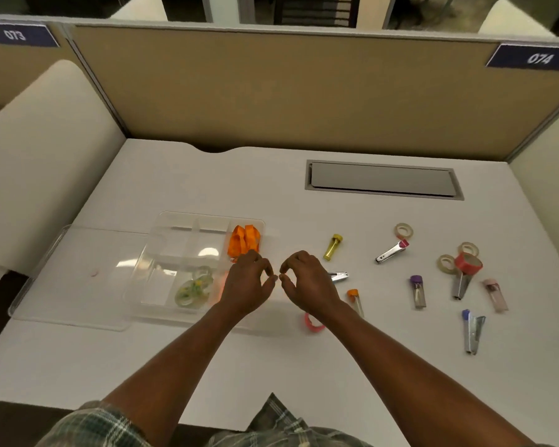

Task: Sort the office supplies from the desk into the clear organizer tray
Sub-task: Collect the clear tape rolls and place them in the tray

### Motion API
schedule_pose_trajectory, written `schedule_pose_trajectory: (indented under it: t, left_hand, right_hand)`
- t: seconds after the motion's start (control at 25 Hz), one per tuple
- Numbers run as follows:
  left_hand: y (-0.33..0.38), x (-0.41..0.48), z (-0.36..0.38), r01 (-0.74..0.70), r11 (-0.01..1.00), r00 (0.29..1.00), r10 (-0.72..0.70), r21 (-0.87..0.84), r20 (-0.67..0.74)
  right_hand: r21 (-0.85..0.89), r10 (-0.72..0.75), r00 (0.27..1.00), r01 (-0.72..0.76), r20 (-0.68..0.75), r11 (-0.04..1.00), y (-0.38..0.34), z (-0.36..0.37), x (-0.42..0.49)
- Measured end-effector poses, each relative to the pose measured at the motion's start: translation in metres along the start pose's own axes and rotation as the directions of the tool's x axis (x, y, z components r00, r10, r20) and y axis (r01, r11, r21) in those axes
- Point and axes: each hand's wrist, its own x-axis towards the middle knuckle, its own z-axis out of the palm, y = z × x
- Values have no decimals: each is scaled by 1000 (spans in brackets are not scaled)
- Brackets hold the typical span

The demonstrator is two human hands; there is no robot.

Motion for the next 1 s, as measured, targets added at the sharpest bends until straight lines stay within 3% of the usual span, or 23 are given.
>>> schedule_pose_trajectory:
  t: [0.52, 0.8, 1.0]
  left_hand:
    - [181, 75, 110, -156, 986, 972, 163, -54, 168]
    - [226, 117, 158, -211, 977, 942, 196, 26, 272]
    - [246, 152, 186, -257, 957, 928, 205, 136, 312]
  right_hand:
    - [-54, 264, 959, -271, -102, 961, 181, -112, -68]
    - [-18, 396, 907, -402, -142, 915, 258, -145, -82]
    - [-154, 379, 903, -412, -203, 898, 304, -155, -73]
